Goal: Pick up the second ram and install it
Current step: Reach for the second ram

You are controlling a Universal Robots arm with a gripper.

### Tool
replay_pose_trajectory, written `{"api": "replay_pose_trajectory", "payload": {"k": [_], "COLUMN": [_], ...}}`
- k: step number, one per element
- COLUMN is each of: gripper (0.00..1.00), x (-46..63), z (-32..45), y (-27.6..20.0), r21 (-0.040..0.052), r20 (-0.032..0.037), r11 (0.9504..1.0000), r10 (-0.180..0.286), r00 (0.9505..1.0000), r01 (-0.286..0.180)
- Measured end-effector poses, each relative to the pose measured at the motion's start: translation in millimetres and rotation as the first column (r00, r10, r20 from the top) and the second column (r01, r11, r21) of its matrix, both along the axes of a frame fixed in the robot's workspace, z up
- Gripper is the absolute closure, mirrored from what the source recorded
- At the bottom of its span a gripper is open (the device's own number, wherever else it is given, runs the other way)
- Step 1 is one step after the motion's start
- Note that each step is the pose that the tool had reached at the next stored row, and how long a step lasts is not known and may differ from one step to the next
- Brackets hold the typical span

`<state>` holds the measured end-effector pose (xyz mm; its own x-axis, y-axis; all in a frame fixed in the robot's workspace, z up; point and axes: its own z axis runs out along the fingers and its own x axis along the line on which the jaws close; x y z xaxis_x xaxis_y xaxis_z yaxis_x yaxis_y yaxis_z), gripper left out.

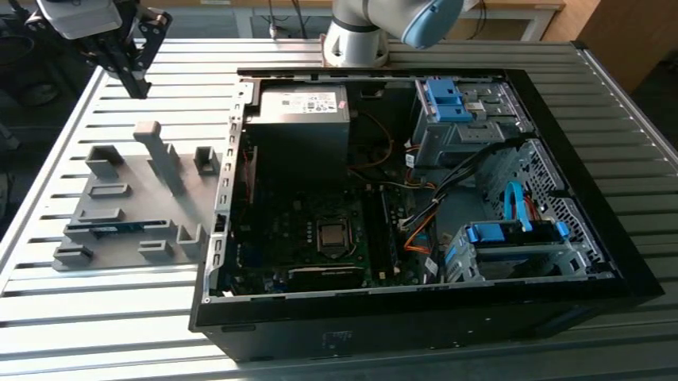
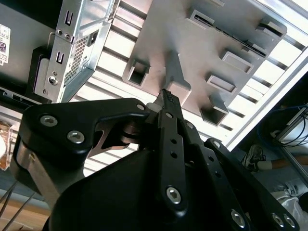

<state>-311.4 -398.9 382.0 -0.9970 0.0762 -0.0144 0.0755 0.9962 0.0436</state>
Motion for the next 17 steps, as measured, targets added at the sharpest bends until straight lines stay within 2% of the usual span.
{"api": "replay_pose_trajectory", "payload": {"k": [17], "gripper": [0.89], "x": [-7.3], "z": [-0.5], "y": [0.0], "r21": [0.0001], "r20": [-0.0004], "r11": [1.0000], "r10": [0.000], "r00": [1.0000], "r01": [0.000]}}
